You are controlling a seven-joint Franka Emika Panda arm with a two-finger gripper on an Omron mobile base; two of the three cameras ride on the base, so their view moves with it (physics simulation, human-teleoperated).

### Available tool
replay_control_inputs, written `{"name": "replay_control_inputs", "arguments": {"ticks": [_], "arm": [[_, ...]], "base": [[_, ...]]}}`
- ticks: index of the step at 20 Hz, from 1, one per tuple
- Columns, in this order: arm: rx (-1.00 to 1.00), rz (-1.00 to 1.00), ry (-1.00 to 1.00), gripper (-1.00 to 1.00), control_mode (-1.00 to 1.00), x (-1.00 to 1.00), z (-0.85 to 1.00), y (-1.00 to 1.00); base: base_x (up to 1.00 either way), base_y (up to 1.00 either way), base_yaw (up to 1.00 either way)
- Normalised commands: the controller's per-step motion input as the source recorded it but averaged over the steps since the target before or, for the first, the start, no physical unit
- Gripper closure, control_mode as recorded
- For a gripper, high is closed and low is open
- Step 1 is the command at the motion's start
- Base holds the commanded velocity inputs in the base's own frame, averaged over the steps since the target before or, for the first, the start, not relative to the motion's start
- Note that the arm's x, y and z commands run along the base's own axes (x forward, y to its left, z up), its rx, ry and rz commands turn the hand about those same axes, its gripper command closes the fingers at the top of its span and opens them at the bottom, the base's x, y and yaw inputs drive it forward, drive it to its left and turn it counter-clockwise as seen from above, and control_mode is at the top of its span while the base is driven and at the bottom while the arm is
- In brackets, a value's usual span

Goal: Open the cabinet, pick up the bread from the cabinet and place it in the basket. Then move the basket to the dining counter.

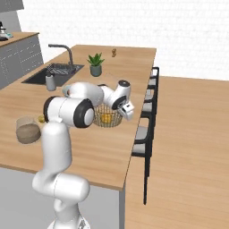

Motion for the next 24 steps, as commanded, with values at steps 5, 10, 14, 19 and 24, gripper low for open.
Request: {"name": "replay_control_inputs", "arguments": {"ticks": [5, 10, 14, 19, 24], "arm": [[-0.01, 0.0, 0.0, 1.0, -1.0, 0.18, -0.3, 0.01], [0.0, 0.0, 0.0, -1.0, -1.0, 0.01, 0.0, 0.0], [0.0, 0.09, 0.0, -1.0, -1.0, -0.03, 0.32, 0.1], [0.0, 0.12, 0.03, -1.0, -1.0, -0.45, 0.67, 0.18], [-0.06, 0.1, 0.11, -1.0, -1.0, -0.97, 0.24, 0.61]], "base": [[0.0, 0.0, 0.0], [0.0, 0.0, 0.0], [0.0, 0.0, 0.0], [0.0, 0.0, 0.0], [0.0, 0.0, 0.0]]}}
